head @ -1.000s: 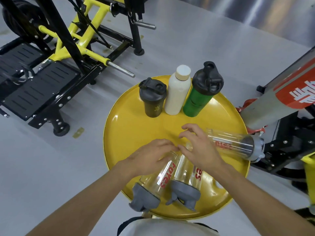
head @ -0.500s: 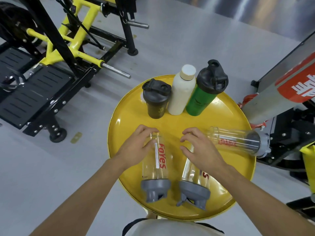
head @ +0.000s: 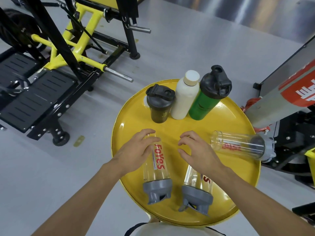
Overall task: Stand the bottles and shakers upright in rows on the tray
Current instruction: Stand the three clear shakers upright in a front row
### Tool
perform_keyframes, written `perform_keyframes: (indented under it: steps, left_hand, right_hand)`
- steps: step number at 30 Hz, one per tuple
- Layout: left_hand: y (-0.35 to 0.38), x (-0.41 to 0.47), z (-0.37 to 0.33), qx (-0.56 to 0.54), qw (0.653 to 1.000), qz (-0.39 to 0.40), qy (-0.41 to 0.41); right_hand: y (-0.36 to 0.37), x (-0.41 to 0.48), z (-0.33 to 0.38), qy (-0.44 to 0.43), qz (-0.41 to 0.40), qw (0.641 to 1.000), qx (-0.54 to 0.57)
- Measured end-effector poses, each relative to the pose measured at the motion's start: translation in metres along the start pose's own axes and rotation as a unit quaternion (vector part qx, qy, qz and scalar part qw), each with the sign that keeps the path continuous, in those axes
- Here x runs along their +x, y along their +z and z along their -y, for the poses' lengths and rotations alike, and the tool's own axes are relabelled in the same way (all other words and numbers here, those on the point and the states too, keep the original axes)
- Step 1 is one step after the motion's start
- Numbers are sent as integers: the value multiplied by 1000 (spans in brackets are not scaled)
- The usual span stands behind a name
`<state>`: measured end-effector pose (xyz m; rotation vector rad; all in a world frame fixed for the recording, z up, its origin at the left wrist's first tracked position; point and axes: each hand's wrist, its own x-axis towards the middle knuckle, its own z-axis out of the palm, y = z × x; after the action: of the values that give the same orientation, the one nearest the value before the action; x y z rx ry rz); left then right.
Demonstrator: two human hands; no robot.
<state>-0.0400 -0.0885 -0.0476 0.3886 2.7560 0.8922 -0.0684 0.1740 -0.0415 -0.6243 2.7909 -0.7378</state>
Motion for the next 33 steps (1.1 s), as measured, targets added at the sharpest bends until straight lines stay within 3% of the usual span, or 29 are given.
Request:
perform_keyframes:
  steps: [7,13,23,33]
  left_hand:
    - [-4,-2,-4,132,987,81,33]
    - [18,1,-2,158,985,42,49]
    - [25,7,2,60,997,17,54]
    - [33,9,11,-171,984,-44,-17]
  right_hand:
    - [3,1,2,4,7,1000,8]
    - [2,-1,-3,11,4,1000,22]
    - [-4,-1,-7,17,-12,999,39]
    - [-11,3,-17,4,-38,998,55]
